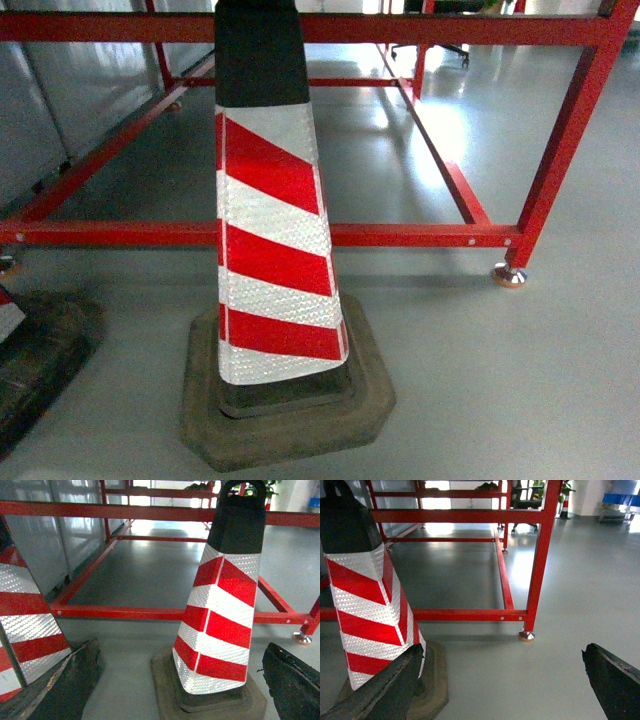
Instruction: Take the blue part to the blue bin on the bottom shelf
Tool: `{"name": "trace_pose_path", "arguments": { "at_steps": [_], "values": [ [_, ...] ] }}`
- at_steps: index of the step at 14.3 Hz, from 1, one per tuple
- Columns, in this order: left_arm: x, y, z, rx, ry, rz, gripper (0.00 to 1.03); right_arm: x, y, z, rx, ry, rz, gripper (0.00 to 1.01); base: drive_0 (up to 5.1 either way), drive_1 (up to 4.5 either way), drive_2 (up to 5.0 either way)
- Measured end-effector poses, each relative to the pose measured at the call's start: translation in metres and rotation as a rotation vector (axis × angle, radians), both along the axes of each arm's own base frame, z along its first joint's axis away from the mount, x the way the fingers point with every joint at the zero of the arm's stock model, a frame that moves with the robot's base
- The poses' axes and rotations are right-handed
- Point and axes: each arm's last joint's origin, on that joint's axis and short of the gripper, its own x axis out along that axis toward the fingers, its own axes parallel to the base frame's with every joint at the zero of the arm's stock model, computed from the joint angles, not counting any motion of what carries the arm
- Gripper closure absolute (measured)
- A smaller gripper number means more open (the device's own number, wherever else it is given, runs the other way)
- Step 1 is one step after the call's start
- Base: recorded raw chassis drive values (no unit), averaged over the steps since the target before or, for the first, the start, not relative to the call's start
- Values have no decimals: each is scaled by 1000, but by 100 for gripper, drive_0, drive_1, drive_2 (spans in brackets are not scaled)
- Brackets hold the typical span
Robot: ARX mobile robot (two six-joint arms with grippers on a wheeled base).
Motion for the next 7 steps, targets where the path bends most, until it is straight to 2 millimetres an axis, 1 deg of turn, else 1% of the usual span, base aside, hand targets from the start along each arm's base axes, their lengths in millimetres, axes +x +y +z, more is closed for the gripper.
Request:
{"name": "trace_pose_path", "arguments": {
  "at_steps": [7],
  "values": [
    [0,0,0,1,-2,0,5,0,0,0,0,-2,-1,3,0,0,0]
  ]
}}
